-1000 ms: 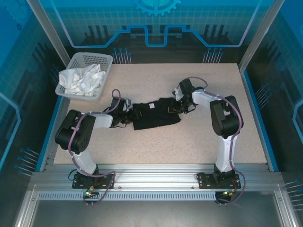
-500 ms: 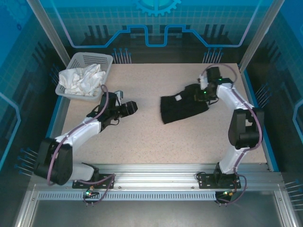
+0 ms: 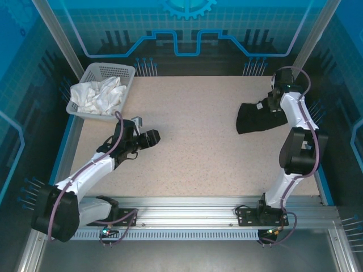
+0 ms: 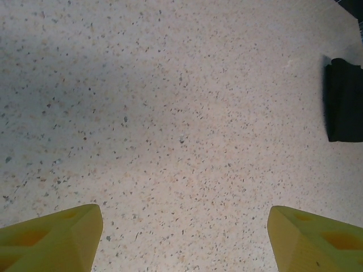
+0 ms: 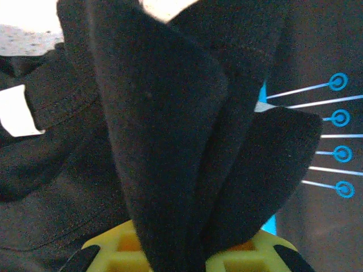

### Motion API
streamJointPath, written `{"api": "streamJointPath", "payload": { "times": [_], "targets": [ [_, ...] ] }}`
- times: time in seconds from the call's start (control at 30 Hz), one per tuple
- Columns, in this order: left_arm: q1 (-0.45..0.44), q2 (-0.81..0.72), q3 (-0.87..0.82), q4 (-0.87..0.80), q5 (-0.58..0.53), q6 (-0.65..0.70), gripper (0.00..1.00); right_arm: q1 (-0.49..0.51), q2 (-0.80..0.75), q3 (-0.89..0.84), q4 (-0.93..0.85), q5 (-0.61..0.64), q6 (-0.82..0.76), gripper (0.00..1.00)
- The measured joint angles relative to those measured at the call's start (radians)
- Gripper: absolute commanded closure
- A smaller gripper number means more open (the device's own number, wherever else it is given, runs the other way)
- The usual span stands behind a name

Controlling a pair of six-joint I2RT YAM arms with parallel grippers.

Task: Fold the inside-out t-shirt

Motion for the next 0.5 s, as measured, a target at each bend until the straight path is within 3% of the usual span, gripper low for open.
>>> {"api": "streamJointPath", "payload": {
  "times": [0.37,0.43,0.5],
  "targets": [
    [0.0,0.0,-0.002,0.002,0.0,0.0,0.23,-0.002,0.156,0.114,0.064,0.142,-0.135,0.93],
    [0.0,0.0,-0.002,0.002,0.0,0.0,0.23,-0.005,0.197,0.145,0.088,0.173,-0.165,0.84],
    [0.0,0.0,-0.002,0.002,0.0,0.0,0.22,-0.013,0.264,0.207,0.107,0.212,-0.193,0.65]
  ]
}}
